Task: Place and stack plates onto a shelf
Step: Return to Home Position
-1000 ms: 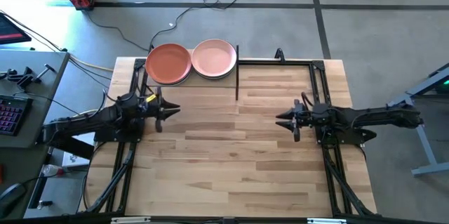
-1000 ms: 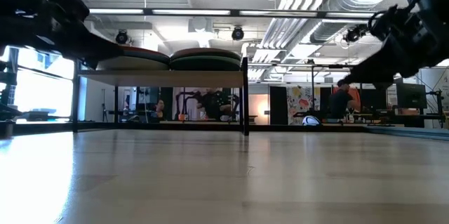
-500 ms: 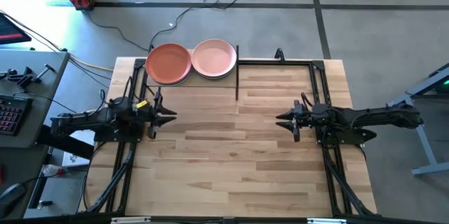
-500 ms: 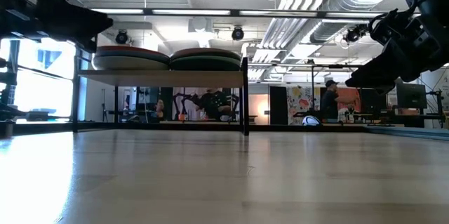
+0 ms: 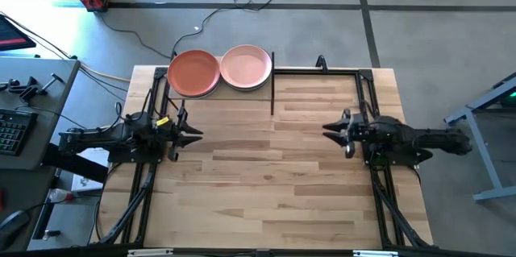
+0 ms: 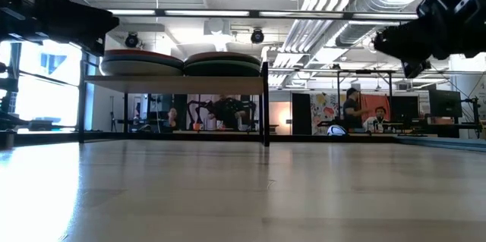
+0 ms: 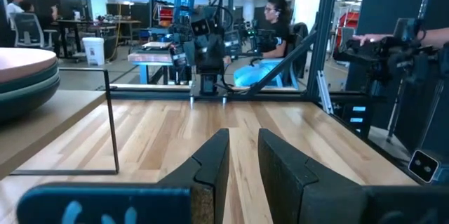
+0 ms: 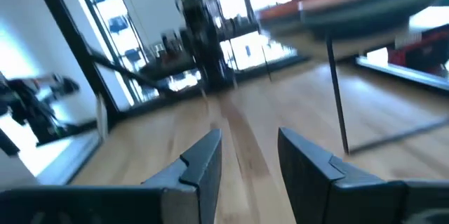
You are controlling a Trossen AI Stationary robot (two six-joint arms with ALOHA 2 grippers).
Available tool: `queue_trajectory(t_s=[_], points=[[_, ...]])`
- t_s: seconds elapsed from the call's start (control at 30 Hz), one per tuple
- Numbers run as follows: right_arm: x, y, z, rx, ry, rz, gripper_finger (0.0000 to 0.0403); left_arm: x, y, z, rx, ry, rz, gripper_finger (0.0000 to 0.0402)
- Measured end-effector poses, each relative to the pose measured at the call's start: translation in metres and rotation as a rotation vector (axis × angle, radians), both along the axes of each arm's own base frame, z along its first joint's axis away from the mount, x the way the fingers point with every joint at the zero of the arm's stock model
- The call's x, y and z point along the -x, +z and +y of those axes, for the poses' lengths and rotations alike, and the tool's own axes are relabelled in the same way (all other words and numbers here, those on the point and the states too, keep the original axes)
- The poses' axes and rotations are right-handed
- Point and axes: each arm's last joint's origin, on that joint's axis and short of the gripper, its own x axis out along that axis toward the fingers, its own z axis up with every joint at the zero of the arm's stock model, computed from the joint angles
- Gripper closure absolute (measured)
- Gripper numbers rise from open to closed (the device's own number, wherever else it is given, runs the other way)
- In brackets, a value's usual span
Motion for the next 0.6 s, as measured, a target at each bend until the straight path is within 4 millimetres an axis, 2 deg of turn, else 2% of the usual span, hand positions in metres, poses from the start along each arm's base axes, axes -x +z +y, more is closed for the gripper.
queue_trajectory(t_s=[0.1,0.6], points=[[0.0030,0.0042,0.0000,0.001,-0.001,-0.052,0.0279,0.0000,-0.0001,0.0000,0.000,0.000,0.001,0.0335],[0.0025,0.0033,0.0002,0.001,0.003,-0.044,0.0279,-0.0001,-0.0006,0.0000,0.000,0.000,0.005,0.0335]])
